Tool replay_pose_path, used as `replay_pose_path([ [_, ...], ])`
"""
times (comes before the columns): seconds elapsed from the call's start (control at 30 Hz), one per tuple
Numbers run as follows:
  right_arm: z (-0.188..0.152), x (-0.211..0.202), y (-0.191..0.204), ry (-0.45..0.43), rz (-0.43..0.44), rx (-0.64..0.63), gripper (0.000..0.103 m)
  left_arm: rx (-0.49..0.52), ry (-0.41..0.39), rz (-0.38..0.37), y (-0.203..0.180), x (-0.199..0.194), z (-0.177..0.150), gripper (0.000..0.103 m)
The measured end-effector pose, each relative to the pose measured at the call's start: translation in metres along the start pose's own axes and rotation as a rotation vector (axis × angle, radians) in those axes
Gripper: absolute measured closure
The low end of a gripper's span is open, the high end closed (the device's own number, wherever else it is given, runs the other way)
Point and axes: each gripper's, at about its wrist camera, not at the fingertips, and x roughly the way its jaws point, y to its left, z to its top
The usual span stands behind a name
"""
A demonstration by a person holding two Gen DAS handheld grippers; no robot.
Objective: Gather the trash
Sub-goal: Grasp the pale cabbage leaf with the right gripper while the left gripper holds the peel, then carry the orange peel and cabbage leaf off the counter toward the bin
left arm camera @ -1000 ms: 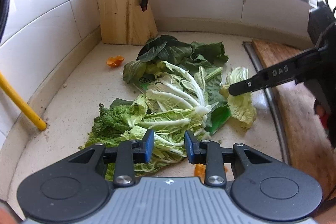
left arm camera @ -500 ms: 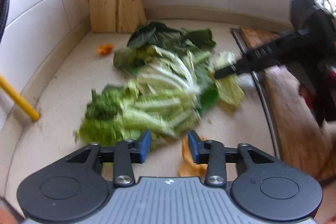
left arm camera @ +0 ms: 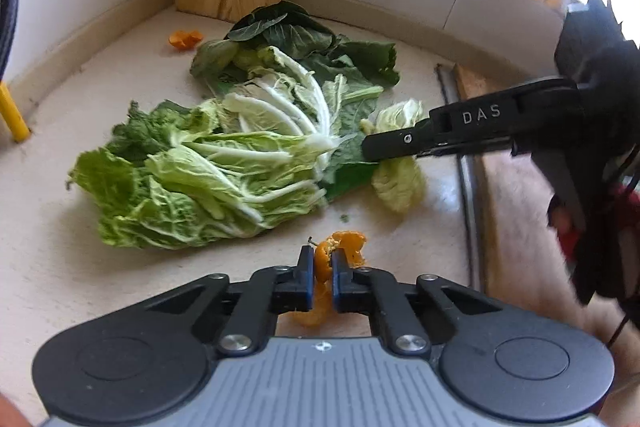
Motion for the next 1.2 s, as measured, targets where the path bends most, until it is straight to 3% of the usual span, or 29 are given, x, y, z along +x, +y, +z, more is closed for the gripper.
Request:
replay_pose_path([
  [0.17,-0.002,-0.025,-0.011,-0.062,0.117,0.112,0.085,-0.063,-0.058,-0.036,0.010,-0.020,0.006,0.096],
  [0.33,0.001,-0.050,-0.001,-0.119,0.165,0.096,0.085,-0.152,-0.126,-0.069,0.024,-0.045,0.015,0.096],
  [0.6,0.005,-0.070,0.019,-0.156,0.275,0.075,0.085,-0.189,-0.196,-0.023,0.031,-0.078,0.013,0.096],
  [0.9,0.006,-0.066,0.071,-0.101,0.398,-0.054,0.085,-0.249,-0.285,0.095,0.042,-0.127,-0.011,0.096],
  [1.2,0.000,-0.035,0.154,0.040,0.503,-0.164,0.085,-0.342,-0.353,0.181,0.077,-0.177,-0.055,0.096],
])
